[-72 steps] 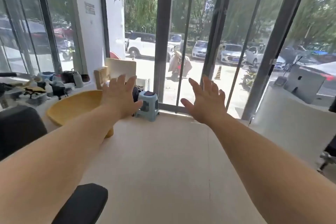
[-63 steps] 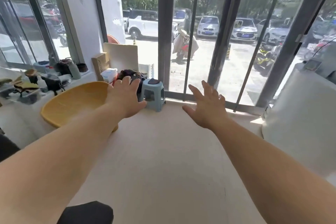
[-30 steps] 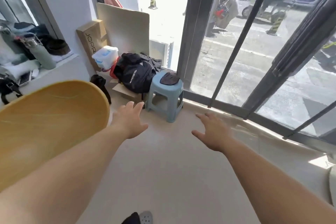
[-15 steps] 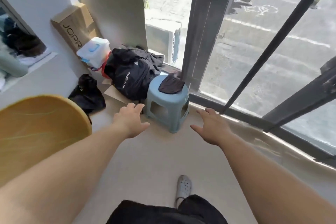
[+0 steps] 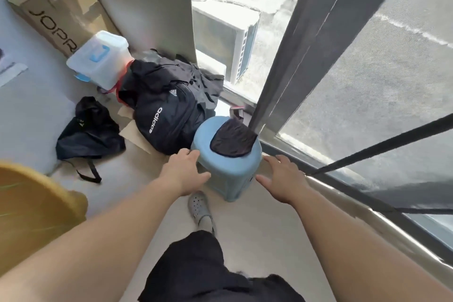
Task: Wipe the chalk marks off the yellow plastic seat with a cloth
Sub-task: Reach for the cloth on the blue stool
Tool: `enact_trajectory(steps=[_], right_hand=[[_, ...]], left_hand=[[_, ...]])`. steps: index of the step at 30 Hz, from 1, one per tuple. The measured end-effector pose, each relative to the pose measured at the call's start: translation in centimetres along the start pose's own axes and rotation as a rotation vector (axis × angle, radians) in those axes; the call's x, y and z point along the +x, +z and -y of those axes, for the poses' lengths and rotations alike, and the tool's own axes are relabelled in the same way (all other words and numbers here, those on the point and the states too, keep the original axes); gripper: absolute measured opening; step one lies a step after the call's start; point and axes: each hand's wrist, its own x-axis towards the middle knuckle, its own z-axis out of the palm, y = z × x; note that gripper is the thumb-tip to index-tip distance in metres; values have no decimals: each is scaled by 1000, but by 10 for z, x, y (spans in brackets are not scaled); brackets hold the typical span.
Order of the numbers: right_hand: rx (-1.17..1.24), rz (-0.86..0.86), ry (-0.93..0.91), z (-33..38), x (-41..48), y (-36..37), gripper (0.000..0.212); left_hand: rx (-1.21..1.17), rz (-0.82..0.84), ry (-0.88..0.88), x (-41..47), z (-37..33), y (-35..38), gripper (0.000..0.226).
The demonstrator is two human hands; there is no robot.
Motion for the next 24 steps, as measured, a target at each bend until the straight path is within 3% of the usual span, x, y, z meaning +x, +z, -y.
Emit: enact_trajectory(steps=[10,14,17,24], right_hand=[[110,178,126,2,206,26,65],[128,192,117,6,296,61,66],[22,142,27,7,353,80,70],[-186,132,-225,-22,428,110,83]], left_hand=[[-41,216,-73,212,11,37,64],[-318,121,-198,279,17,78,54],[-397,19,-281,315,25,117,47],[-226,-71,-262,352,33,165,27]])
